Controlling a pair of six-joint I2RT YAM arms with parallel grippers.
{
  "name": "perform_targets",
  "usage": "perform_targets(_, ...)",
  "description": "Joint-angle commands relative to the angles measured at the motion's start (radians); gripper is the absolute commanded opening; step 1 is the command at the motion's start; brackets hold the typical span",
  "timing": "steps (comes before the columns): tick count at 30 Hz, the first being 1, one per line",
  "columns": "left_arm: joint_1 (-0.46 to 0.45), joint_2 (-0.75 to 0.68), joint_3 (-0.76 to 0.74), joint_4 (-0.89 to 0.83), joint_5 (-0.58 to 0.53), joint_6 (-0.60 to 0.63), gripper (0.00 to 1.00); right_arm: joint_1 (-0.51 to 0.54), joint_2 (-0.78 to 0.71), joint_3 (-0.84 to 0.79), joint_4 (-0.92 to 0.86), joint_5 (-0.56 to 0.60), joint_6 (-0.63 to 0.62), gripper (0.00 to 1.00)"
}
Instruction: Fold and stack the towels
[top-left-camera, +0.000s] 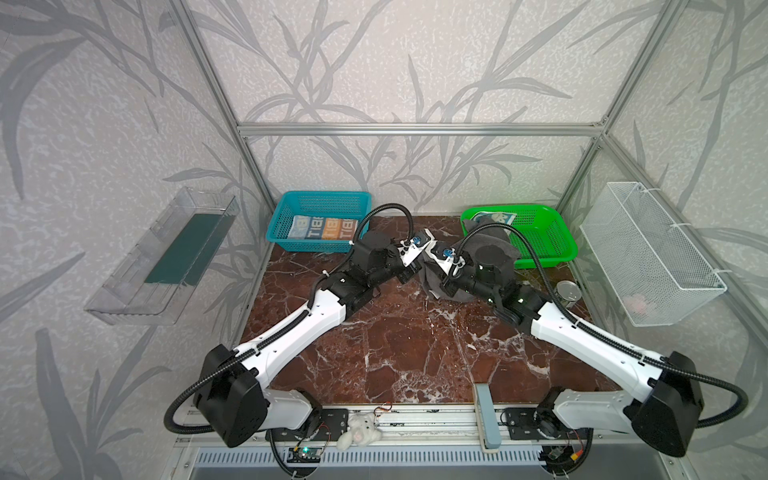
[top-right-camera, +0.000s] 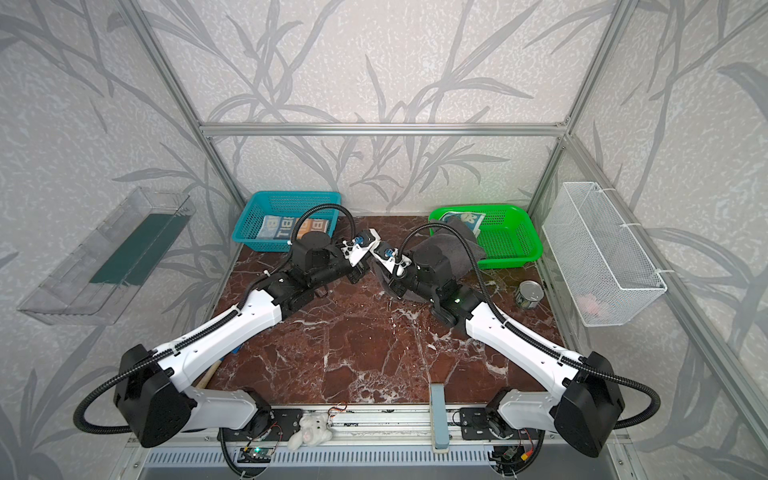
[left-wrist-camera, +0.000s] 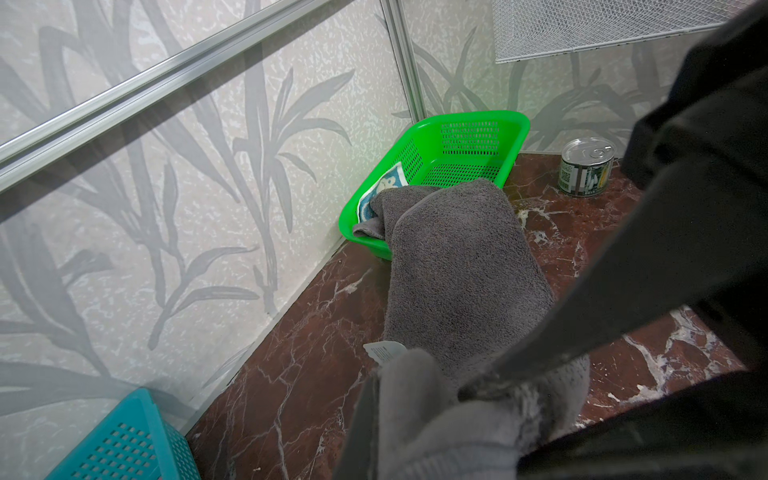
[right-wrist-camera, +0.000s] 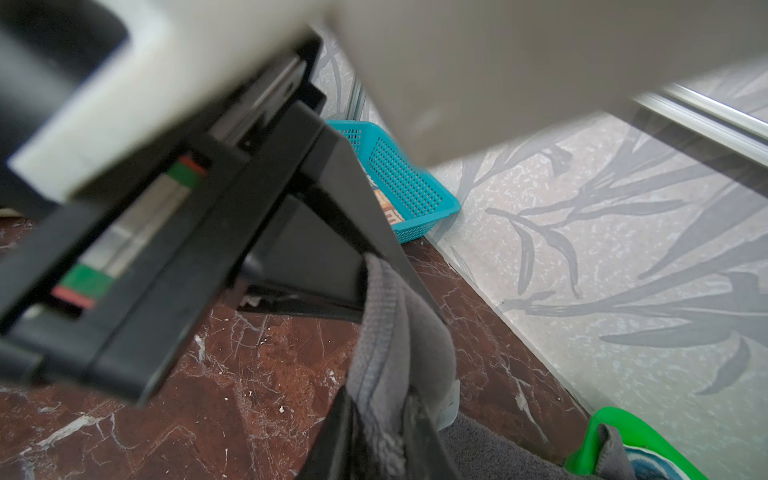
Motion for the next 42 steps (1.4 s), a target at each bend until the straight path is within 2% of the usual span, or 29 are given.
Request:
perform_targets(1, -0.007, -0.014, -0.007, 0.042, 0.046, -0.001, 0.0, -0.005, 0.003, 0.012, 0.041, 0.029, 0.03, 0.11)
perform_targets(3, -0.006, -0.017, -0.011, 0.05, 0.046, -0.011, 0.0, -0.013, -0.006, -0.008, 0.076, 0.022, 0.049, 0.01)
perform_targets(10, 0.0, -0.032, -0.04, 0.086, 0.035, -0.055, 0.0, -0.065, -0.038, -0.035, 0.123, -0.04, 0.112, 0.0)
perform_targets(11, 0.0, -0.036, -0.048, 0.095, 0.022, -0.066, 0.09, -0.083, -0.045, -0.036, 0.124, -0.057, 0.128, 0.0)
perform_targets(14, 0.004, -0.06, -0.09, 0.138, -0.019, -0.1, 0.44, -0.155, -0.06, -0.014, 0.104, -0.153, 0.187, 0.0)
perform_targets(15, 0.005, -0.072, -0.107, 0.151, -0.027, -0.112, 0.52, -0.181, -0.062, 0.004, 0.083, -0.196, 0.199, 0.0)
perform_targets(20, 0.026, -0.115, -0.18, 0.173, -0.013, -0.179, 0.73, -0.272, -0.062, 0.098, -0.018, -0.309, 0.23, 0.0)
perform_targets(23, 0.025, -0.111, -0.215, 0.188, 0.044, -0.237, 0.87, -0.294, -0.063, 0.147, -0.074, -0.329, 0.212, 0.0)
perform_targets(26, 0.025, -0.079, -0.267, 0.306, 0.095, -0.339, 0.99, -0.299, -0.056, 0.204, -0.142, -0.311, 0.194, 0.0)
perform_targets(29, 0.007, -0.023, -0.32, 0.468, 0.09, -0.412, 0.99, -0.304, -0.042, 0.259, -0.206, -0.286, 0.203, 0.0)
perform_targets(33, -0.059, 0.08, -0.364, 0.595, -0.048, -0.324, 0.99, -0.314, -0.027, 0.319, -0.271, -0.276, 0.22, 0.0)
perform_targets(37, -0.071, 0.178, -0.412, 0.798, -0.121, -0.357, 0.99, -0.328, -0.022, 0.357, -0.305, -0.287, 0.229, 0.0)
perform_targets(42, -0.091, 0.282, -0.414, 0.873, -0.137, -0.349, 0.99, -0.344, -0.019, 0.395, -0.341, -0.283, 0.234, 0.0)
